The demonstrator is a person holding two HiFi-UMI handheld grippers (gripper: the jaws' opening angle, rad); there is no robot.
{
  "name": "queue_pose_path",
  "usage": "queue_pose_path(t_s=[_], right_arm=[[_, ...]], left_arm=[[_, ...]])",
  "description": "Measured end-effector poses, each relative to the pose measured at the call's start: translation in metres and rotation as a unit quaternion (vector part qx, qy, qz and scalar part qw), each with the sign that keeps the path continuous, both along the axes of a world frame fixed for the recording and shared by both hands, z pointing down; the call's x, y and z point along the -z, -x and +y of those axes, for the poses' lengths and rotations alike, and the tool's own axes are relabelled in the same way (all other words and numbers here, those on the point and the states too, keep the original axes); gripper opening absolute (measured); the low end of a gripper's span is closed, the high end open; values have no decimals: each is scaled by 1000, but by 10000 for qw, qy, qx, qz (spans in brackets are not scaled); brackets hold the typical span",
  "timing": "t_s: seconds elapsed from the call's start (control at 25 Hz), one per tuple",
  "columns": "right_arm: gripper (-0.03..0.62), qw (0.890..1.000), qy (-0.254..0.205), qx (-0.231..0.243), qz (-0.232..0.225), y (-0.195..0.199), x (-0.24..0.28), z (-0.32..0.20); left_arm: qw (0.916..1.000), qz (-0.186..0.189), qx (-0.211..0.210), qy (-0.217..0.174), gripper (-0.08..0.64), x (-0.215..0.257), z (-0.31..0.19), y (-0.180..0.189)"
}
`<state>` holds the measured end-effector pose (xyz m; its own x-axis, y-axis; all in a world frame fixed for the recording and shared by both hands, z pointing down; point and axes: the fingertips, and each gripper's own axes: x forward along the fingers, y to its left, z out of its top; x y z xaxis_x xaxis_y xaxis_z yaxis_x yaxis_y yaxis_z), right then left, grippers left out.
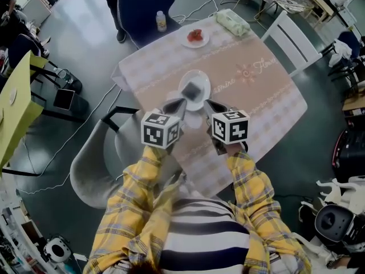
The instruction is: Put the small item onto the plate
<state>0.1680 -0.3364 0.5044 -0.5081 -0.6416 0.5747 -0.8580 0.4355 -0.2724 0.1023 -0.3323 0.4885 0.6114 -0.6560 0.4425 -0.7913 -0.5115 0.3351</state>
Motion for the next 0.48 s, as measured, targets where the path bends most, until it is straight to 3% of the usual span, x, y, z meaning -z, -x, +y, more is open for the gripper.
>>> queue_pose_path(t_s=[0.48], right_arm=[[-3, 9997, 30, -211, 91, -1, -3, 40]], left_arm=[[9998, -3, -146, 158, 3, -10, 48, 7]])
